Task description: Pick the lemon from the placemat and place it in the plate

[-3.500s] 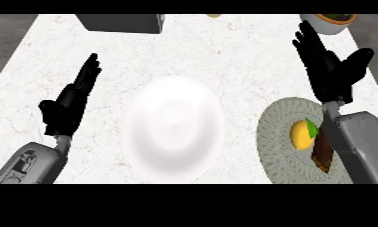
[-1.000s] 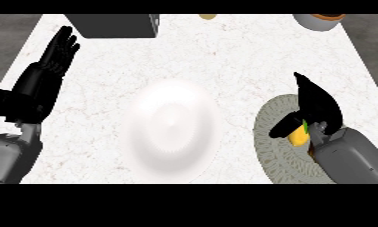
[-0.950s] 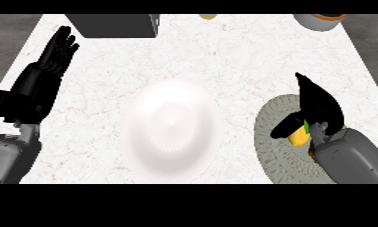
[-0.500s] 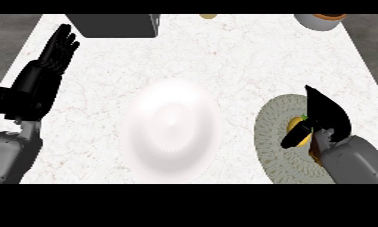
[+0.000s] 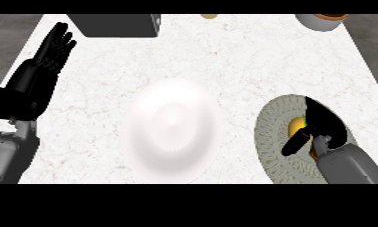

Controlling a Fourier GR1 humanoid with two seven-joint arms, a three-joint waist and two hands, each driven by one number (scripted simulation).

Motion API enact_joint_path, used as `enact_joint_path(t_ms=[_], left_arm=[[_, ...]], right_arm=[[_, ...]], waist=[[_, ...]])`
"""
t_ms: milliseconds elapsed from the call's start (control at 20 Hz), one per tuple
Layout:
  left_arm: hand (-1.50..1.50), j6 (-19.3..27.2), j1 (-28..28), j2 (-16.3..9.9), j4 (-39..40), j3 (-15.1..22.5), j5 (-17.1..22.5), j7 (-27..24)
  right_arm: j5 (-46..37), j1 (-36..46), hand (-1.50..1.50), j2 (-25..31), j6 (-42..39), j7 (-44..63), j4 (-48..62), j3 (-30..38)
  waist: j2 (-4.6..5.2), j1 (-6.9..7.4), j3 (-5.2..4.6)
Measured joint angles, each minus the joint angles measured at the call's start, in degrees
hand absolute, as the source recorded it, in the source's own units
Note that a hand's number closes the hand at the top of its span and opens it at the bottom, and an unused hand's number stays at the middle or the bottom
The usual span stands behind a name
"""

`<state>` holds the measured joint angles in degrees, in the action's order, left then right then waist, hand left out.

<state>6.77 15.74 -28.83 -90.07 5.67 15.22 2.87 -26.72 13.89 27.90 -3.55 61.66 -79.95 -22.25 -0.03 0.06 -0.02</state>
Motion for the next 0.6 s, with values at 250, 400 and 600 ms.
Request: enact_joint_path(t_ms=[250, 400, 600], left_arm=[[0.00, -0.9, -1.0, 1.4, -1.6, -0.9, -1.4, 0.9], [0.00, -1.3, 0.1, 2.4, -0.5, -1.6, -2.4, 1.0], [0.00, -1.9, 0.5, 3.7, 0.3, -2.2, -3.6, 1.2]], right_arm=[[-1.7, -1.2, -1.50, -2.1, -0.7, -1.0, 2.6, 1.6], [-3.1, -0.4, -1.50, -3.0, -1.3, -1.9, 6.3, 2.7], [-8.2, -0.2, 1.50, -4.1, 2.1, -5.6, 9.1, 2.8]], waist=[[0.00, 0.02, 0.00], [0.03, 0.03, -0.02], [-0.14, -0.02, -0.32]])
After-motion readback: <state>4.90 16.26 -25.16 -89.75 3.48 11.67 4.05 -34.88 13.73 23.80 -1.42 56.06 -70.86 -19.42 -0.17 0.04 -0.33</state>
